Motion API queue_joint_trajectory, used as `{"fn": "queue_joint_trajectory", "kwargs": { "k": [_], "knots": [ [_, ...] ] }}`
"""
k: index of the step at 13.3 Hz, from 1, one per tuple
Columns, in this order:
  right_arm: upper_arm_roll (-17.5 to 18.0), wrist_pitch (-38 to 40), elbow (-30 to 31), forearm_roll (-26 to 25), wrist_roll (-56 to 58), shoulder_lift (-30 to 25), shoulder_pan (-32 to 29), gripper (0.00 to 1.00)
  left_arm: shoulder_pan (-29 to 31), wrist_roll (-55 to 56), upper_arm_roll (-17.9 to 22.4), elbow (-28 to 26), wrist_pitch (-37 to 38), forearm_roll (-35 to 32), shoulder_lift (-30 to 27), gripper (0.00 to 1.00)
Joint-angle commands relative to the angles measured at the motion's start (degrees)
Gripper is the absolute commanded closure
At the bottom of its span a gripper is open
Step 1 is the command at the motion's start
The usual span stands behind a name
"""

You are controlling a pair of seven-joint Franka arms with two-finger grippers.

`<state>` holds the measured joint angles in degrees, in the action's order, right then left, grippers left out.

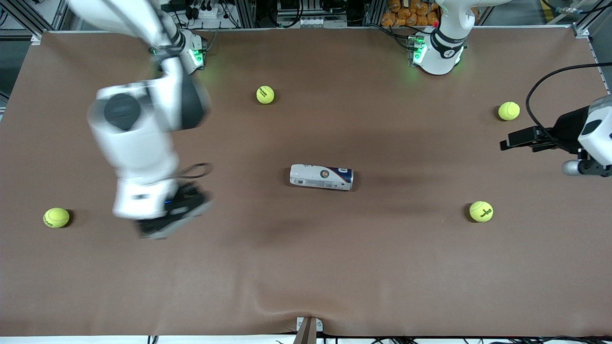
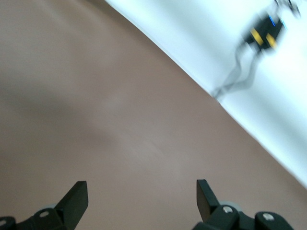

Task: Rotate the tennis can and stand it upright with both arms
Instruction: 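Release the can lying sideways and withdraw the right gripper, then reach the left gripper to the can's open end and grasp it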

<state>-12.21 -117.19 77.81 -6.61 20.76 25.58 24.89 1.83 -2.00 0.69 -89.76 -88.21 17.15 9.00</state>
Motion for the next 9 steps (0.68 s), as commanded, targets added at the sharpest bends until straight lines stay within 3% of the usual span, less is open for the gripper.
{"fn": "queue_joint_trajectory", "kwargs": {
  "k": [1, 4, 7, 9],
  "knots": [
    [1.5, 4.7, 1.8, 1.6, -0.9, -4.6, -6.0, 0.0, 2.3, -3.9, -0.2, -0.8, 0.6, 6.4, 2.9, 0.0],
    [1.5, 11.4, 1.8, 1.6, -6.8, -7.6, -10.9, 0.0, 2.9, -7.9, -0.2, -1.6, 0.6, 11.4, 5.9, 0.0],
    [1.5, 18.8, 1.7, 1.6, -20.4, -8.9, -11.3, 0.0, 2.5, -8.1, -0.4, -1.8, 0.6, 17.0, 9.8, 0.0],
    [1.3, 20.5, 1.9, 1.7, -21.4, -10.5, -11.9, 0.0, 1.9, -8.7, -0.6, -1.7, 0.1, 21.9, 13.0, 0.0]
  ]
}}
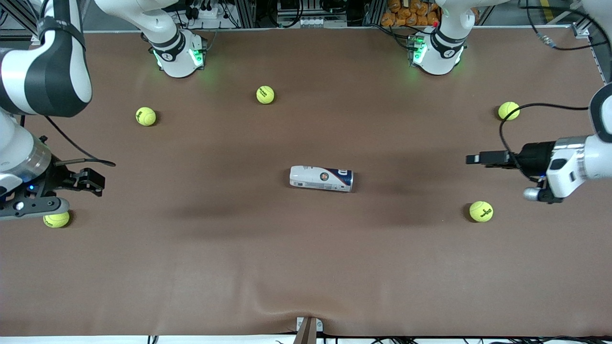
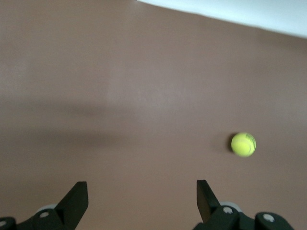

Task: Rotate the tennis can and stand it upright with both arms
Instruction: 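Reach the left gripper to the can's open end and grasp it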

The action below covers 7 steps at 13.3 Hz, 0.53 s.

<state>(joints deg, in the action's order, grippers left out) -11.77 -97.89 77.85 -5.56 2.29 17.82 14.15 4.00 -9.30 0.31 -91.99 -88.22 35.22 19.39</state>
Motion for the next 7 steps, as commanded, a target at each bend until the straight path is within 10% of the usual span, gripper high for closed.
{"fn": "queue_joint_trajectory", "kwargs": {
  "k": [1, 7],
  "knots": [
    [1.0, 1.9, 2.0, 0.7, -3.3, -3.2, -2.5, 0.0, -0.6, -3.0, -0.2, 0.7, -0.3, 5.5, 4.2, 0.0],
    [1.0, 8.6, 4.4, 6.5, -3.0, -10.1, -7.2, 0.0, -3.2, -11.6, -0.8, 0.4, -3.1, 11.7, 9.0, 0.0]
  ]
}}
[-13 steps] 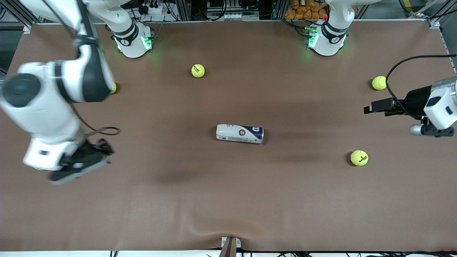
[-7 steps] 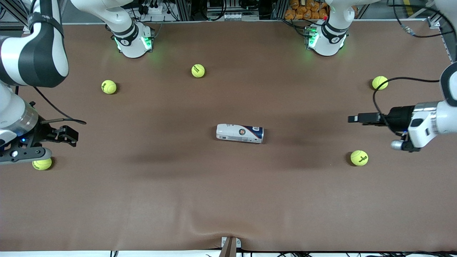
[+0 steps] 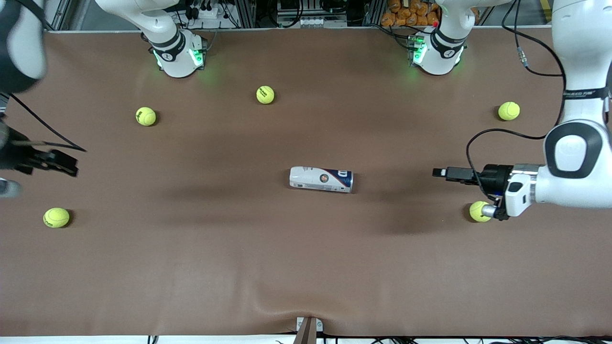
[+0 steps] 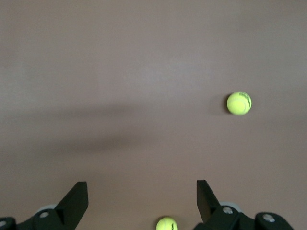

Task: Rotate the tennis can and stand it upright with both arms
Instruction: 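Reach the left gripper to the can's open end and grasp it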

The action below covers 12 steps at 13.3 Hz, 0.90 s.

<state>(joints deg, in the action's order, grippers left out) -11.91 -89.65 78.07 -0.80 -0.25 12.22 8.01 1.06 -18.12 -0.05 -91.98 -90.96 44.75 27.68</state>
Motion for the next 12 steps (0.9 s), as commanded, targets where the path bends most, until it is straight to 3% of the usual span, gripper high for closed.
{"fn": "queue_joint_trajectory", "kwargs": {
  "k": [1, 4, 7, 12],
  "knots": [
    [1.1, -0.3, 7.3, 1.8, -0.4, -7.1, -1.2, 0.0, -0.4, -3.4, -0.6, 0.2, -0.4, 3.7, 1.4, 0.0],
    [1.2, -5.4, 20.2, 1.7, 0.1, -18.4, -1.5, 0.0, -0.6, -4.8, -1.3, 0.2, -0.4, 6.1, 4.3, 0.0],
    [1.3, 1.0, 20.2, 1.0, 1.0, -20.6, -1.5, 0.0, -0.7, -8.0, -1.5, 0.2, -0.4, 10.3, 7.8, 0.0],
    [1.5, 2.4, 17.9, 1.0, 1.0, -21.1, -1.1, 0.0, -2.5, -13.0, -1.5, 0.0, -0.7, 16.4, 12.3, 0.0]
  ]
}}
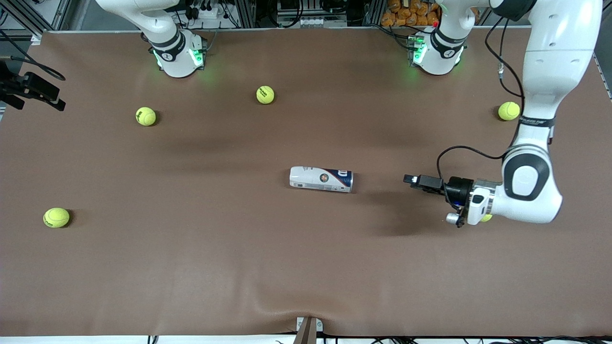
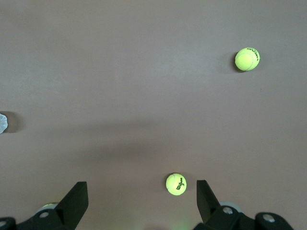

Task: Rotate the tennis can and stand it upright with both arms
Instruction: 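Reach the left gripper to the can's open end and grasp it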

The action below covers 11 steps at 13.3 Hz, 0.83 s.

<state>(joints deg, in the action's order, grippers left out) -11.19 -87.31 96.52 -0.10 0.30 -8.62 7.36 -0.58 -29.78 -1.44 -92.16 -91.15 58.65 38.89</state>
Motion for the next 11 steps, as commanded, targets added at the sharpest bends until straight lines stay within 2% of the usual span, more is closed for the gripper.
{"fn": "queue_joint_trajectory", "kwargs": {
  "k": [1, 4, 11],
  "knots": [
    [0.7, 0.0, -2.3, 0.3, 0.3, 0.4, -0.5, 0.0, -1.6, -1.4, -0.1, -0.6, -1.3, 3.7, 1.3, 0.0],
    [0.5, 0.0, -3.8, 0.3, 0.4, 0.8, -1.1, 0.0, -4.2, -5.7, -0.1, -3.1, -4.8, 7.8, 1.8, 0.0],
    [0.6, -0.5, -3.9, 0.9, 0.0, 2.0, -0.6, 0.0, -8.4, -10.6, -0.1, -4.4, -7.0, 17.6, 6.7, 0.0]
  ]
}}
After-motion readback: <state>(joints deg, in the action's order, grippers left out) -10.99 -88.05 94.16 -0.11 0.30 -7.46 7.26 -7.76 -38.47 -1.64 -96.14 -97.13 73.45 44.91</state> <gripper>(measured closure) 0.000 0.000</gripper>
